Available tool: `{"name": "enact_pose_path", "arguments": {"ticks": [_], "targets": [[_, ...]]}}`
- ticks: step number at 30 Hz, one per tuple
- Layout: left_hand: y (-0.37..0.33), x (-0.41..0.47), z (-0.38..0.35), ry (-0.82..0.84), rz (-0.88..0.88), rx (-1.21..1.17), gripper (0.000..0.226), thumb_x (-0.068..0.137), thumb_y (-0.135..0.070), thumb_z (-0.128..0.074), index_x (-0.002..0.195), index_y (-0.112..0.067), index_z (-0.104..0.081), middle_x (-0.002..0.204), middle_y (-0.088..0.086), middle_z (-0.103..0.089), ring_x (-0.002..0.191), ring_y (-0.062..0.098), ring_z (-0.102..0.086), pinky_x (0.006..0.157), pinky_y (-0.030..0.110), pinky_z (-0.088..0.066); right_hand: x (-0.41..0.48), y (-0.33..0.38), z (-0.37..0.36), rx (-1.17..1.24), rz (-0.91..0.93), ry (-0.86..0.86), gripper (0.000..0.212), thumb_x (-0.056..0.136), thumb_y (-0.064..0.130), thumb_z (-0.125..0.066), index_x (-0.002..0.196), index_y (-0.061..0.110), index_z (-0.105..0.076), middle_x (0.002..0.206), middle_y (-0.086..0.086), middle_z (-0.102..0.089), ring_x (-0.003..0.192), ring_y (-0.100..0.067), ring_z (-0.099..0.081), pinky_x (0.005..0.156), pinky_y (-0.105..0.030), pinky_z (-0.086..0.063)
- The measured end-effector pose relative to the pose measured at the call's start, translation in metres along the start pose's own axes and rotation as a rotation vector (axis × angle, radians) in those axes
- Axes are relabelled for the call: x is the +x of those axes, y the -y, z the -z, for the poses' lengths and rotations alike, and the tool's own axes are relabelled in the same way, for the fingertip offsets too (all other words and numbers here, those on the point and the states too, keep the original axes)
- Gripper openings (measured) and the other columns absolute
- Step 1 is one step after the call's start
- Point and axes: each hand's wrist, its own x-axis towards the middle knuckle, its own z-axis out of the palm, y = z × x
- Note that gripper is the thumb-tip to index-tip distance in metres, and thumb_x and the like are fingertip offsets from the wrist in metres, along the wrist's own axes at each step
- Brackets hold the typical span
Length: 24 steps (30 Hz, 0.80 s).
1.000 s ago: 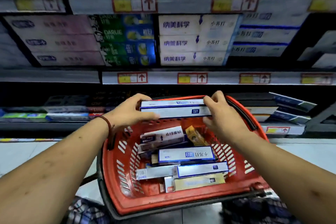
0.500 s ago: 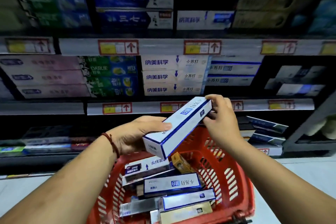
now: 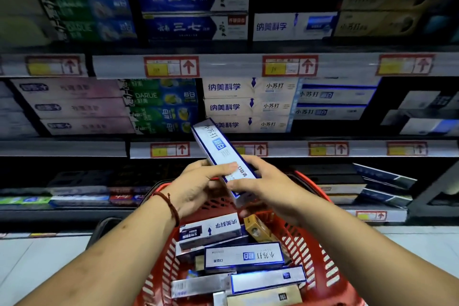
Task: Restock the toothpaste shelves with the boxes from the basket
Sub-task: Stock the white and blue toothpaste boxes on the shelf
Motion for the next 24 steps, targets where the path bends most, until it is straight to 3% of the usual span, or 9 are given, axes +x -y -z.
{"name": "enact_pose_path", "arguments": {"ticks": [1, 3, 6, 11, 13, 15, 20, 24], "targets": [[-0.001, 0.0, -0.001, -0.036, -0.006, 0.005, 0.057, 0.076, -0.016, -0.084, 0.124, 0.007, -0.065, 0.083, 0.011, -0.073, 0.052, 0.012, -0.049, 0.06, 0.023, -0.048, 0.0, 0.002, 0.001, 0.025, 0.0, -0.016, 0.045, 0.085, 0.004, -0.075, 0.124, 0.022, -0.061, 0.096, -0.01, -0.071, 0.061, -0.024, -0.064, 0.052, -0.035, -0.055], [-0.002, 0.003, 0.001, -0.119, -0.033, 0.002, 0.05, 0.083, -0.02, -0.079, 0.124, 0.005, -0.066, 0.082, 0.008, -0.071, 0.056, 0.014, -0.046, 0.051, 0.022, -0.044, 0.003, 0.005, 0.007, 0.053, -0.008, -0.076, 0.04, 0.084, 0.003, -0.074, 0.118, 0.021, -0.066, 0.094, -0.011, -0.072, 0.059, -0.023, -0.059, 0.049, -0.03, -0.05], [-0.008, 0.009, 0.004, -0.275, -0.115, -0.12, 0.038, 0.087, -0.017, -0.077, 0.121, -0.006, -0.065, 0.094, 0.009, -0.077, 0.079, 0.024, -0.067, 0.057, 0.03, -0.057, 0.005, 0.01, 0.017, 0.051, -0.008, -0.116, 0.038, 0.081, 0.003, -0.076, 0.112, 0.023, -0.072, 0.093, -0.008, -0.075, 0.059, -0.019, -0.057, 0.049, -0.027, -0.047], [-0.018, 0.02, 0.022, -0.47, -0.296, -0.265, 0.059, 0.093, -0.015, -0.072, 0.145, -0.016, -0.043, 0.124, 0.017, -0.069, 0.092, 0.027, -0.072, 0.068, 0.041, -0.061, 0.006, 0.012, 0.037, 0.101, 0.015, -0.247, 0.037, 0.079, 0.0, -0.077, 0.113, 0.013, -0.069, 0.101, -0.015, -0.073, 0.045, -0.007, -0.055, 0.041, -0.02, -0.038], [-0.017, 0.02, 0.026, -0.512, -0.299, -0.267, 0.06, 0.094, -0.014, -0.071, 0.145, -0.021, -0.041, 0.125, 0.014, -0.067, 0.098, 0.027, -0.071, 0.072, 0.042, -0.06, 0.008, 0.01, 0.044, 0.111, 0.029, -0.304, 0.041, 0.077, 0.003, -0.082, 0.113, 0.018, -0.07, 0.105, -0.015, -0.075, 0.051, -0.01, -0.06, 0.048, -0.024, -0.044], [-0.015, 0.02, 0.026, -0.51, -0.282, -0.241, 0.049, 0.094, -0.017, -0.072, 0.138, -0.021, -0.05, 0.128, 0.012, -0.067, 0.108, 0.029, -0.07, 0.072, 0.039, -0.059, 0.011, 0.007, 0.05, 0.112, 0.047, -0.367, 0.044, 0.074, 0.006, -0.085, 0.111, 0.024, -0.069, 0.105, -0.012, -0.077, 0.065, -0.019, -0.067, 0.057, -0.03, -0.049], [-0.01, 0.024, 0.026, -0.54, -0.303, -0.143, 0.023, 0.09, -0.021, -0.076, 0.108, -0.023, -0.062, 0.128, 0.012, -0.066, 0.115, 0.03, -0.068, 0.066, 0.033, -0.059, 0.015, -0.001, 0.063, 0.076, 0.081, -0.508, 0.058, 0.073, 0.012, -0.089, 0.122, 0.02, -0.058, 0.109, -0.009, -0.074, 0.095, -0.028, -0.073, 0.08, -0.042, -0.06], [-0.007, 0.024, 0.025, -0.561, -0.328, -0.081, 0.01, 0.092, -0.016, -0.074, 0.094, -0.018, -0.064, 0.124, 0.015, -0.068, 0.112, 0.031, -0.069, 0.073, 0.033, -0.059, 0.014, 0.0, 0.069, 0.067, 0.105, -0.566, 0.046, 0.077, 0.011, -0.086, 0.114, 0.01, -0.058, 0.102, -0.01, -0.076, 0.096, -0.028, -0.074, 0.09, -0.048, -0.059]]}}
